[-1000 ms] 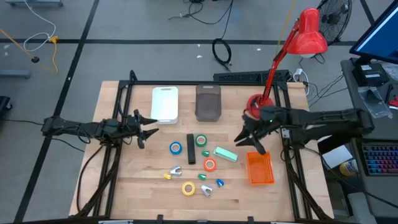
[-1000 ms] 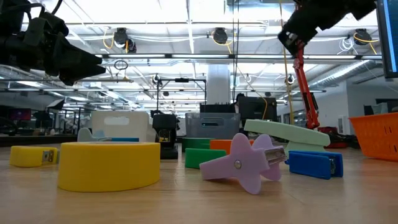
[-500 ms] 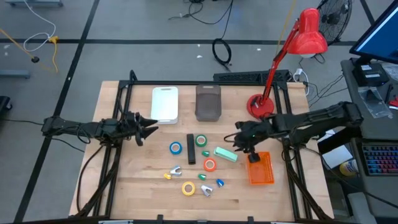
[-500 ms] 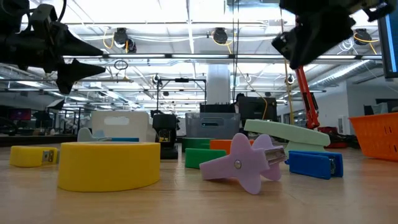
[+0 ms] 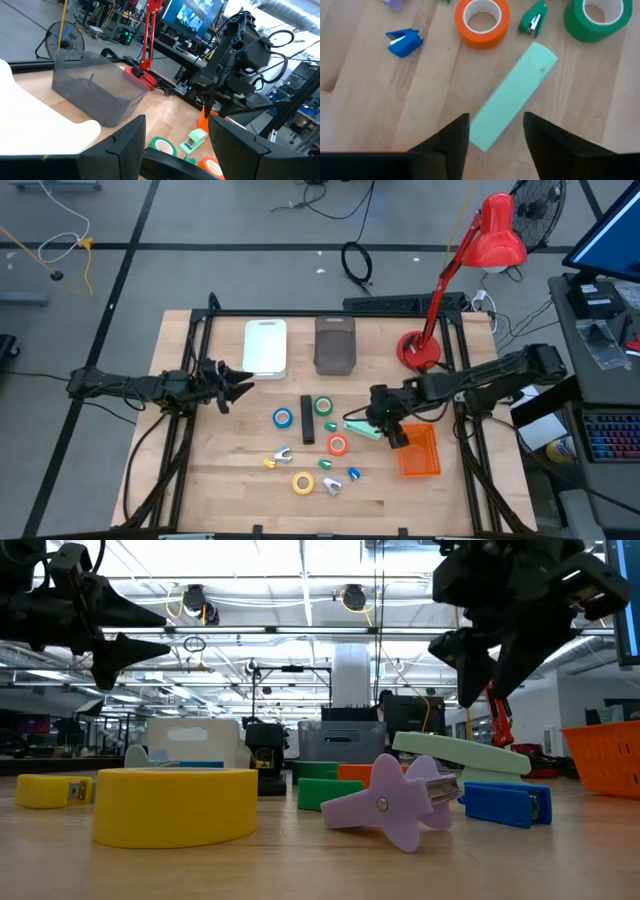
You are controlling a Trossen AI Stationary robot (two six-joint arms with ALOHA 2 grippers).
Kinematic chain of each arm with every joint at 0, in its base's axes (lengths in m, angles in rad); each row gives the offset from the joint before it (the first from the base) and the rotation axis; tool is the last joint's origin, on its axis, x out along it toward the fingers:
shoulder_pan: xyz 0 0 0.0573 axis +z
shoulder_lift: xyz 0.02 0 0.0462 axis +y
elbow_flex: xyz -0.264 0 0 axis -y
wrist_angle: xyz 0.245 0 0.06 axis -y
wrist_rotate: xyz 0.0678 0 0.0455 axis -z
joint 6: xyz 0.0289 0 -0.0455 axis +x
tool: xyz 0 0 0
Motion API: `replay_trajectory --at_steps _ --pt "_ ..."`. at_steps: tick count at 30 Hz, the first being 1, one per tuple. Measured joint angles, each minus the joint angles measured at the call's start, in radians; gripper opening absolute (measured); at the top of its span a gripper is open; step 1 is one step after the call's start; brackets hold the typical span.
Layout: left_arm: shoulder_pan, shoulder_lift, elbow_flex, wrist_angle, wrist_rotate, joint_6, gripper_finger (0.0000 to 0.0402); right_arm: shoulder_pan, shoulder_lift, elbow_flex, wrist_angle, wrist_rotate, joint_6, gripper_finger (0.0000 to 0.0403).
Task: Pick and place Stapler, Stapler remover, tape
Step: Put the light blue stapler into the white bin
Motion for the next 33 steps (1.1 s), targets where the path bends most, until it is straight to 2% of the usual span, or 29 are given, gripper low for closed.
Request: replay_trajectory --at_steps 7,11,17,28,33 --pt "0.000 0.000 0.000 0.000 0.000 -0.002 0.0216 0.000 0.064 0.000 0.023 -0.051 0.152 0.0225" --pt "0.000 0.000 0.000 0.000 0.000 -0.001 0.0216 0.000 0.107 0.000 0.034 -0.044 0.189 0.0225" --pt "0.000 0.000 0.000 0.000 0.000 0.003 0.0216 0.000 0.143 0.000 0.046 0.032 0.239 0.0227" --pt "0.000 0.000 0.000 0.000 0.000 0.008 0.0216 0.014 0.144 0.000 0.041 0.031 0.365 0.0225" --pt "0.000 0.000 0.000 -0.001 0.000 0.008 0.0216 0.047 0.197 0.000 0.033 0.029 0.394 0.0224"
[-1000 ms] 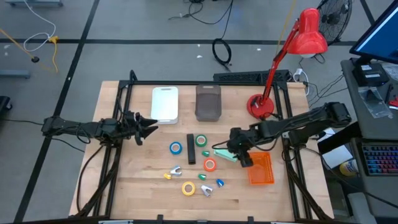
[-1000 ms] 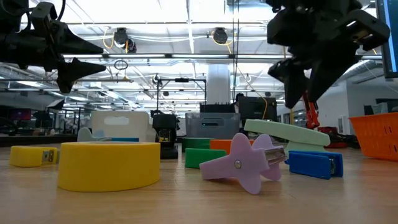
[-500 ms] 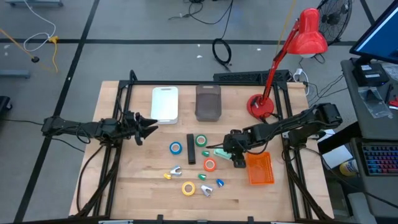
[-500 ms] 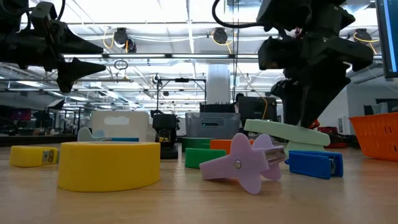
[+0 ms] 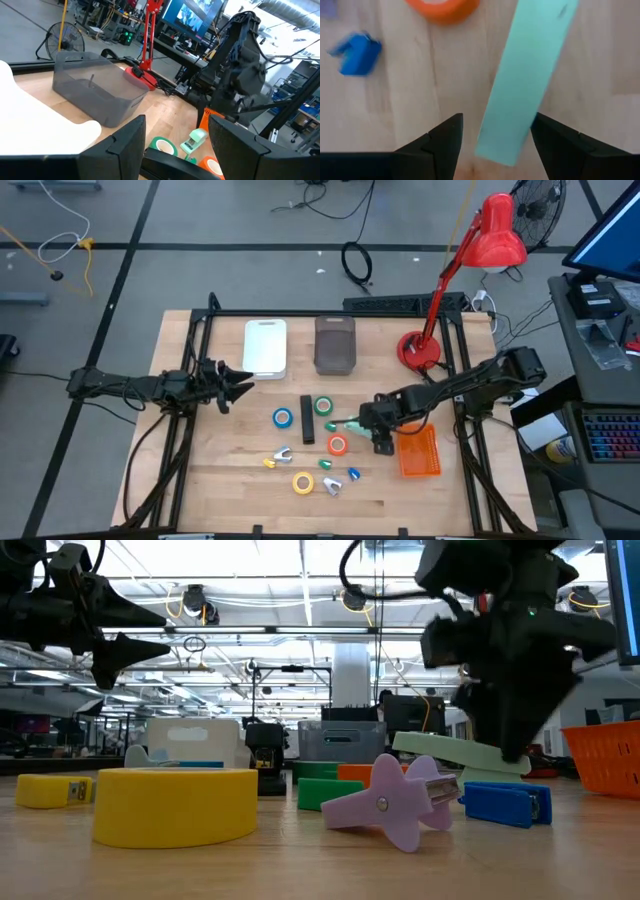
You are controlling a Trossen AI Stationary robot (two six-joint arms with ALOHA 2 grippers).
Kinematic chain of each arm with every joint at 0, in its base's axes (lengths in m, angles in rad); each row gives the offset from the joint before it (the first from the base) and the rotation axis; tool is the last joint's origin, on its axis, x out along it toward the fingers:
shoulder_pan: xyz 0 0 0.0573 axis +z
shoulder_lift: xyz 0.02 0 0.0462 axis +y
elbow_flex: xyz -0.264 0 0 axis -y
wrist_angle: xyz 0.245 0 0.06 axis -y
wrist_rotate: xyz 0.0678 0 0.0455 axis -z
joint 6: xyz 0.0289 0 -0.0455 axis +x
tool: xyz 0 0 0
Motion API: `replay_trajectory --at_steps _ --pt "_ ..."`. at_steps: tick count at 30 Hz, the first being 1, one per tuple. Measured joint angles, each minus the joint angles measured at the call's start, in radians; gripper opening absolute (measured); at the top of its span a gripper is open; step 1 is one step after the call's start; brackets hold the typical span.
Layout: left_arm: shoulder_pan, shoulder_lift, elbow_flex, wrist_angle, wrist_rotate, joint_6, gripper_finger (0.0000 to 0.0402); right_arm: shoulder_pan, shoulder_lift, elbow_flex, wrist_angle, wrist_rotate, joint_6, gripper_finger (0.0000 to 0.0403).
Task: Pick and place Stapler, Stapler remover, tape
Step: Put the light blue stapler into the white bin
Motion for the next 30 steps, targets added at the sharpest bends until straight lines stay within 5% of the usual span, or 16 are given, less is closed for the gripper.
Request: replay_trajectory --at_steps 10,22,30 --pt "0.000 0.000 0.000 0.003 0.000 -0.008 0.0216 0.019 0.081 0.001 0.028 0.051 0.066 0.0220" --pt "0.000 0.000 0.000 0.005 0.000 -0.013 0.0216 0.018 0.081 0.001 0.016 0.056 0.093 0.0124" --pt "0.000 0.000 0.000 0.007 0.000 -0.117 0.0216 0.018 0.069 0.000 0.008 0.055 0.090 0.0123"
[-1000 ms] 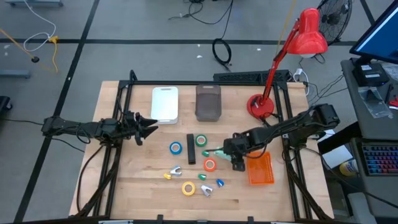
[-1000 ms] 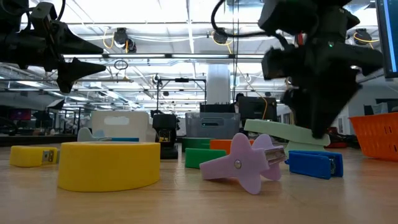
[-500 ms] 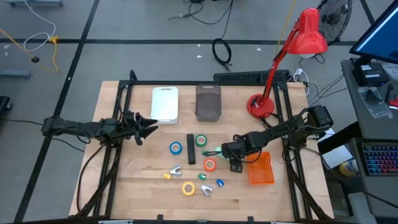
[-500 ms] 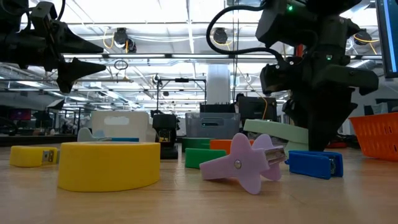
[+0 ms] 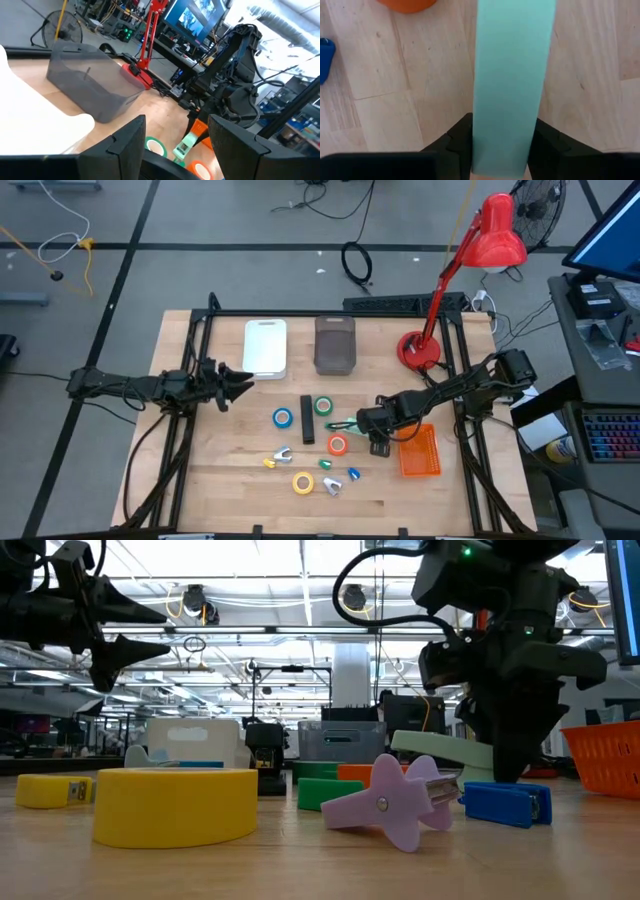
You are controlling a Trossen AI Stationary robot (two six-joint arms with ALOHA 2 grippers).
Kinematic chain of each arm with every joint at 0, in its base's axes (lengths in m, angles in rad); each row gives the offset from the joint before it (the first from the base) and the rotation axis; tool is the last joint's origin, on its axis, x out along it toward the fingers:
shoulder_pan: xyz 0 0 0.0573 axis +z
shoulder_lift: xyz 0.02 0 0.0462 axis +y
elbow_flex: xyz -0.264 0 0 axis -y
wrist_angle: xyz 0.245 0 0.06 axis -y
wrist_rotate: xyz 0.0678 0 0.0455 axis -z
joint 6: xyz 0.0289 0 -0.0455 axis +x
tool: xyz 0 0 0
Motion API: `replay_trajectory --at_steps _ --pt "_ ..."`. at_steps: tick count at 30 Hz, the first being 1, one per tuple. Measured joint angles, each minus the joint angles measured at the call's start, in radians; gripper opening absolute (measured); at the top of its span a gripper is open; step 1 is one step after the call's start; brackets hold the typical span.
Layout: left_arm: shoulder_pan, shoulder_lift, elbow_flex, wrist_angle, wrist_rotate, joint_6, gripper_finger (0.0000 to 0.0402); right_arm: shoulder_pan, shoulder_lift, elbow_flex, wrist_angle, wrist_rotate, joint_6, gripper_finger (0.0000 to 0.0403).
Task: Pick and place Stapler, Stapler remover, tape
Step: Put the light blue stapler into the white bin
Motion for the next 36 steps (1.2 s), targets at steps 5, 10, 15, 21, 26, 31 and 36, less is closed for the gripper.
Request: replay_trajectory --at_steps 5,10,15,21,26,31,36 --pt "0.000 0.000 0.000 0.001 0.000 -0.001 0.0216 0.000 -0.048 -0.003 -0.063 0.038 -0.004 0.0122" --pt "0.000 0.000 0.000 0.009 0.000 -0.005 0.0216 -0.002 -0.112 -0.003 -0.105 0.096 0.019 0.0122" --pt "0.000 0.000 0.000 0.069 -0.001 0.000 0.0216 -0.002 -0.169 -0.002 -0.084 0.130 0.030 0.0122" --pt "-0.001 0.000 0.000 0.126 0.001 -0.001 0.0216 0.001 -0.190 0.037 -0.019 0.158 -0.007 0.0122" --pt "-0.007 0.028 0.000 0.205 0.007 -0.002 0.0216 0.003 -0.191 0.146 0.002 0.228 -0.146 0.0122" --pt "-0.018 0.110 0.014 0.279 0.008 0.003 0.0216 -0.013 -0.191 0.245 0.044 0.328 -0.313 0.0122" --pt "-0.027 0.239 0.095 0.285 0.003 0.033 0.0216 -0.045 -0.185 0.295 0.090 0.340 -0.435 0.0122"
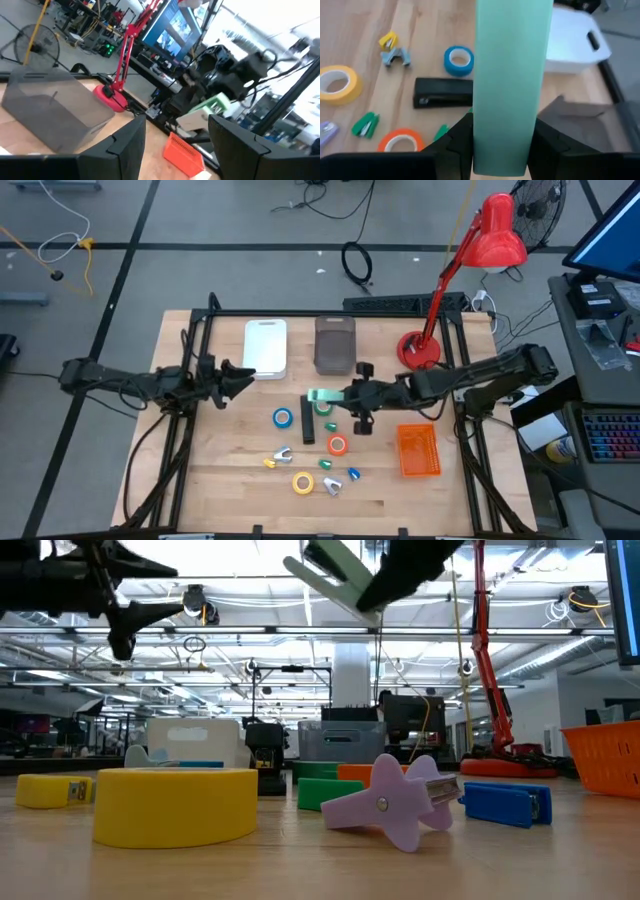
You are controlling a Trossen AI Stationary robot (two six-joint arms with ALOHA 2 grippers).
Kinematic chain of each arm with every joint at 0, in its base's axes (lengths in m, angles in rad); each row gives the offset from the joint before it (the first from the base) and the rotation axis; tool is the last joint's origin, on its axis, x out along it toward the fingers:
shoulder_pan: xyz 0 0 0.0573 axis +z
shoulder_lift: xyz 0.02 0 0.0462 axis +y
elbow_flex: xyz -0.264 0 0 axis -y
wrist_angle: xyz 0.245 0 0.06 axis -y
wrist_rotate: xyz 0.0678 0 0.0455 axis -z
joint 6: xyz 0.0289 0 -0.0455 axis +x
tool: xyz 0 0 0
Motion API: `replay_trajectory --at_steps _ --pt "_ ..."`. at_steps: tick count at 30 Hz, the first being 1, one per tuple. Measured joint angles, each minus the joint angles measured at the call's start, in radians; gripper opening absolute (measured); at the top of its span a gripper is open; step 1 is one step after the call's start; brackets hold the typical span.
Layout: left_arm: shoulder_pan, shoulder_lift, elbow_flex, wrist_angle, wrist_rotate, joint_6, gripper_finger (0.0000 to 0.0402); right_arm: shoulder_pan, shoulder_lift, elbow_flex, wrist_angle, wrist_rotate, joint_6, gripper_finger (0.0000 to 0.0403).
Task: Pick and place Stapler, Stapler remover, tape
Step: Put the light blue stapler into the white bin
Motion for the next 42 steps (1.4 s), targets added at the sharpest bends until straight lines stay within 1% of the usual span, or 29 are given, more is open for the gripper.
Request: replay_trajectory --at_steps 4,7,8,10,14,16,18,24,31,33,36,40,42 --pt "0.000 0.126 0.116 0.000 -0.004 0.109 0.0216 -0.028 0.032 0.016 -0.016 -0.011 -0.053 0.0122" --pt "0.000 0.220 0.222 -0.025 -0.004 0.196 0.0216 -0.042 0.059 0.020 -0.016 -0.060 -0.087 0.0122" --pt "0.000 0.253 0.261 -0.049 -0.004 0.220 0.0216 -0.044 0.064 0.020 -0.028 -0.060 -0.095 0.0122" --pt "0.000 0.314 0.342 -0.123 -0.004 0.256 0.0216 -0.048 0.065 0.017 -0.069 -0.061 -0.107 0.0122" --pt "0.000 0.432 0.503 -0.316 -0.004 0.300 0.0216 -0.071 0.062 0.019 -0.053 -0.059 -0.122 0.0122" --pt "0.000 0.487 0.580 -0.440 -0.004 0.307 0.0216 -0.084 0.063 0.019 -0.053 -0.059 -0.123 0.0122" --pt "0.000 0.541 0.657 -0.530 -0.004 0.305 0.0216 -0.095 0.063 0.019 -0.060 -0.060 -0.123 0.0122" --pt "0.000 0.705 0.864 -0.714 -0.004 0.325 0.0216 -0.133 0.079 0.019 -0.053 -0.060 -0.126 0.0122" --pt "0.000 0.900 1.091 -0.901 -0.004 0.382 0.0216 -0.168 0.095 0.018 -0.125 -0.061 -0.127 0.0122" --pt "0.000 0.950 1.144 -0.969 -0.004 0.393 0.0216 -0.175 0.103 0.018 -0.133 -0.066 -0.126 0.0122" --pt "0.004 1.022 1.212 -1.028 -0.003 0.393 0.0216 -0.186 0.105 0.018 -0.142 -0.110 -0.116 0.0122" --pt "0.005 1.098 1.263 -1.078 0.015 0.383 0.0216 -0.194 0.136 0.015 -0.181 -0.146 -0.081 0.0122" --pt "0.005 1.123 1.272 -1.097 0.022 0.364 0.0216 -0.198 0.144 0.017 -0.172 -0.164 -0.060 0.0122"
